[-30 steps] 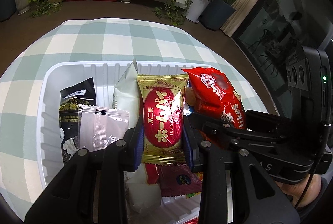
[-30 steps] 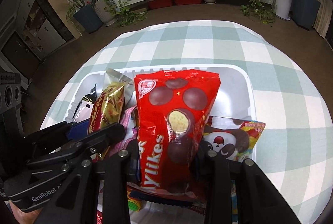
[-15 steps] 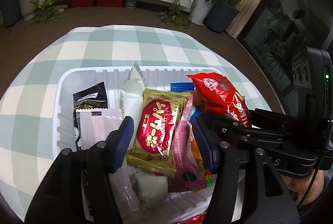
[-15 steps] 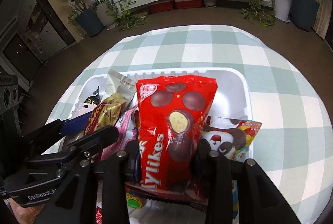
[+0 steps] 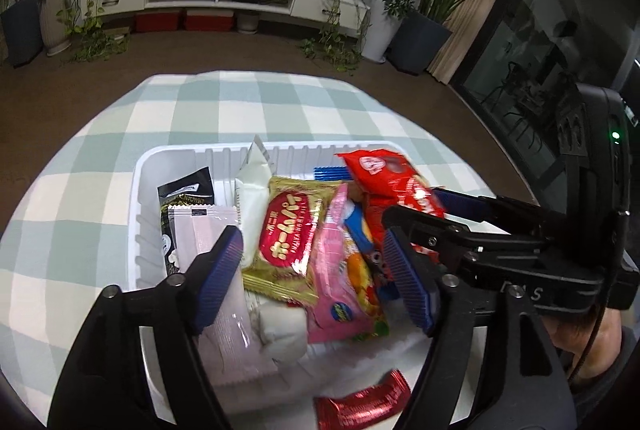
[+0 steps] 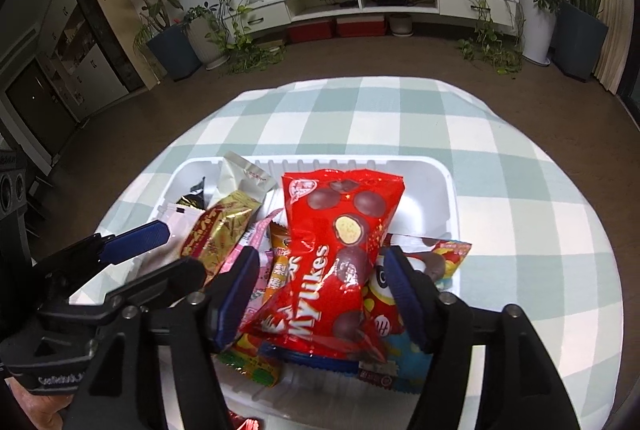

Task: Organize snacks
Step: 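Open both tools to release the wafer packet and red bag into the tray, then withdraw both tools from the tray toward the last two snacks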

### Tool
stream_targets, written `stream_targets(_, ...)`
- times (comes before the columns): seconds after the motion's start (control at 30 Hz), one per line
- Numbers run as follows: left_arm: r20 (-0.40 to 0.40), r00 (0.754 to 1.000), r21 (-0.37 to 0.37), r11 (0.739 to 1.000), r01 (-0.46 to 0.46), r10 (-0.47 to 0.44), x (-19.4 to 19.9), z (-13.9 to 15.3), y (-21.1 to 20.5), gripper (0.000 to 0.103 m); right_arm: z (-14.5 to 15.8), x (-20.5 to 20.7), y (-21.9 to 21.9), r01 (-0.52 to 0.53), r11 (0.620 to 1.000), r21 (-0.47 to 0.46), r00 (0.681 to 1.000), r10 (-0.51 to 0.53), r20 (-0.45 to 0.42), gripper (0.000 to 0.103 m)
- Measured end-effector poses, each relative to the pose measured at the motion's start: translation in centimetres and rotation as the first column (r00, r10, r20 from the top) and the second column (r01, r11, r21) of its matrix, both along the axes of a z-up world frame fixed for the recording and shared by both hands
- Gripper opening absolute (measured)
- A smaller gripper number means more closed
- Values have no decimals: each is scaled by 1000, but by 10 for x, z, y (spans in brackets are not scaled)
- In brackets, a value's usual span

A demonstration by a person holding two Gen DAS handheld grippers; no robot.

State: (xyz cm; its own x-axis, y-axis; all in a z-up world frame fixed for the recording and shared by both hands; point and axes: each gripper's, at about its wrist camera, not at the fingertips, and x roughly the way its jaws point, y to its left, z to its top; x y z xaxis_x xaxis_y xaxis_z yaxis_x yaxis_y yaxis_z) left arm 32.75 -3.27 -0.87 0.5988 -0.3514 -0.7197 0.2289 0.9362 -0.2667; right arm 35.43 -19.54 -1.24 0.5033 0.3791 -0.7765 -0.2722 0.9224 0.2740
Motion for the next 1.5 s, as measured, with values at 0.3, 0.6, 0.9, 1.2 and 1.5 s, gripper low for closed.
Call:
stream_targets(0.3, 45, 999, 16, 1000, 9, -10, -47, 24, 5, 99, 18, -38, -14, 4, 996, 91, 999, -7, 36, 86)
stream_targets(0.6, -15, 1000, 53, 998, 20, -19, -112, 5, 22, 102, 7, -105, -23, -20, 983, 181, 1000, 16, 24, 88)
stream_targets(0.9, -123, 987, 167, 978, 124, -104, -179, -42, 18, 102, -15, -175, -8, -79, 988, 134, 997, 79, 8, 88)
stream_targets(1.2, -196, 974, 237, 958, 163, -117, -201, -67, 7, 102, -34, -213, 2, -106, 988, 109, 994, 108, -18, 88)
stream_targets(1.5, -206, 973, 273, 949, 156, -100, -191, -69, 0, 101, -40, -227, 2, -106, 990, 95, 994, 109, -21, 88)
